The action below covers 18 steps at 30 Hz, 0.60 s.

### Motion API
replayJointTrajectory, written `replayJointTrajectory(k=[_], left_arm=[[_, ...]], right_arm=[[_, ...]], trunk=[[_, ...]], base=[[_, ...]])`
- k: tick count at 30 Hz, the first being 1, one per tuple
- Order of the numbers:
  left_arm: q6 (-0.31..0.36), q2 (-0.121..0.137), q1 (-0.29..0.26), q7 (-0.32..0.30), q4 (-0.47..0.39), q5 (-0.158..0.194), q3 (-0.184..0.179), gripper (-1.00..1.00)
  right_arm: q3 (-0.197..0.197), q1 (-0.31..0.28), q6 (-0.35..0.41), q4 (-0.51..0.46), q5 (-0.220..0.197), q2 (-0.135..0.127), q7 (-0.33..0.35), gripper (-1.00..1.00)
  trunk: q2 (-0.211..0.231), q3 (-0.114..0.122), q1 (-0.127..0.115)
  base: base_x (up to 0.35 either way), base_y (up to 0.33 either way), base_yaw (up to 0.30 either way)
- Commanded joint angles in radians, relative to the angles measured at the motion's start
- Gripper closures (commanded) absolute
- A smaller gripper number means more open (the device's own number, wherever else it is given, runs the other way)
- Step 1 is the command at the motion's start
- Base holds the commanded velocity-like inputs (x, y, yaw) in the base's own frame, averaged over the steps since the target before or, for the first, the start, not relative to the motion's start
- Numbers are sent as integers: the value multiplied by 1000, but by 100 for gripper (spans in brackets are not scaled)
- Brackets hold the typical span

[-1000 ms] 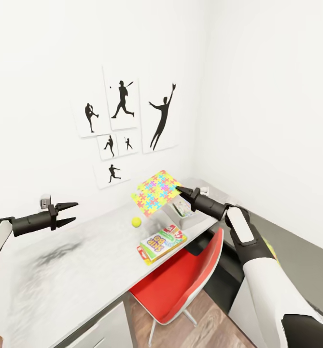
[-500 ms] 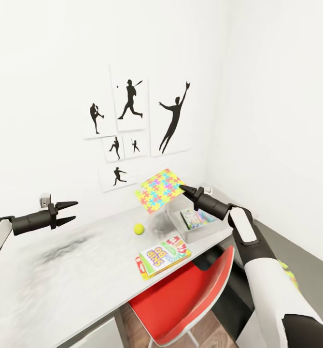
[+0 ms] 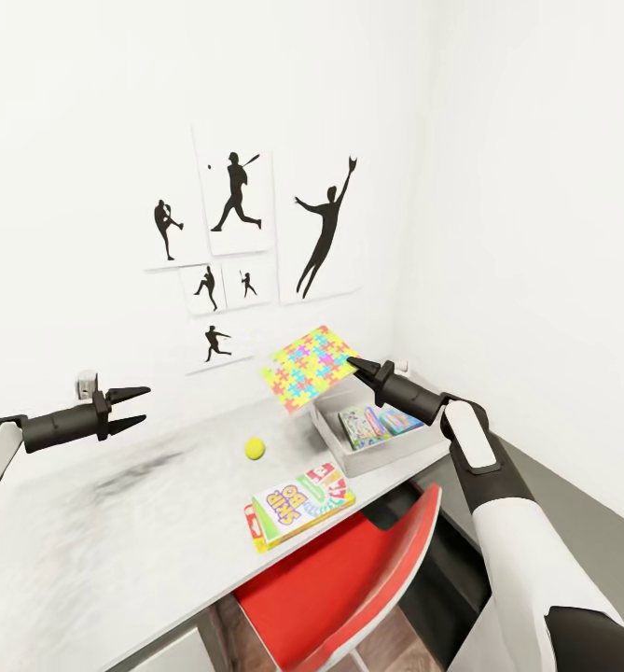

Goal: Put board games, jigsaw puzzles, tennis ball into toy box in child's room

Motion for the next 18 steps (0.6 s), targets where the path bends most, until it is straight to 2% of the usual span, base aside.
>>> replayJointTrajectory(k=[1, 7, 18], left_arm=[[3, 0, -1, -5, 0, -3, 2, -100], [3, 0, -1, -5, 0, -3, 2, -100], [3, 0, -1, -5, 1, -2, 2, -100]], right_arm=[[-5, -1, 7, 0, 4, 2, 4, 100], [-5, -1, 7, 0, 4, 2, 4, 100], [-9, -1, 7, 2, 7, -1, -1, 100]], trunk=[[-2, -2, 1], [-2, -2, 1], [-2, -2, 1]], base=[[2, -6, 0], [83, -86, 0], [223, -189, 0]])
